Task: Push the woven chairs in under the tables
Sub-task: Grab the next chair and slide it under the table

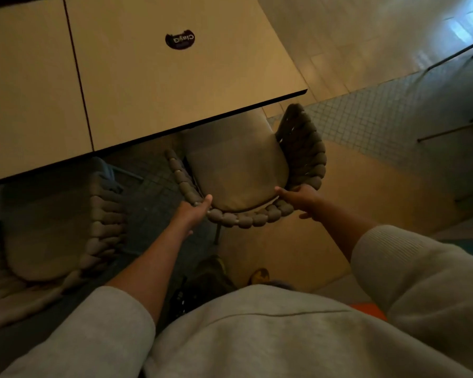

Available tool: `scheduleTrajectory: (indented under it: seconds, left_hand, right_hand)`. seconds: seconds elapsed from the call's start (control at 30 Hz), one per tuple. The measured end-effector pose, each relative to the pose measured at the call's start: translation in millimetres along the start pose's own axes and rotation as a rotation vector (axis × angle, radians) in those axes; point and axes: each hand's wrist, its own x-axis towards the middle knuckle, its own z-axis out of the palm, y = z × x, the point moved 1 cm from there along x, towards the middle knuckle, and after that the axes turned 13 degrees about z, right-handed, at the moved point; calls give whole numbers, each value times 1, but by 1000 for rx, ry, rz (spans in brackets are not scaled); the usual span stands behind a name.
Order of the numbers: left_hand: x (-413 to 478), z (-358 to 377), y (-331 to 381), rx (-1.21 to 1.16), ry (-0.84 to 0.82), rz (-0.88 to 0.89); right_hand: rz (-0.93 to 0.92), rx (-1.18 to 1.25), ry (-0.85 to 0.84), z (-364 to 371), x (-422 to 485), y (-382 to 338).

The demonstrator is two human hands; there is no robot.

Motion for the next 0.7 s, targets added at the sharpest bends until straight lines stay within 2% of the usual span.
scheduleTrajectory:
  seconds: [0.27, 0.43, 0.57, 0.7]
  left_hand:
    - [45, 20, 24, 13, 37, 1]
    - [55, 41, 30, -51, 101, -11]
    - [78, 57, 6, -56, 293, -38]
    - [100, 81, -27, -32, 445, -209]
  right_hand:
    - [-85, 65, 111, -33, 45, -15]
    - [-36, 73, 97, -56, 82, -23]
    - [-33, -15, 159, -71, 134, -35]
    - [-46, -172, 289, -88, 162, -47]
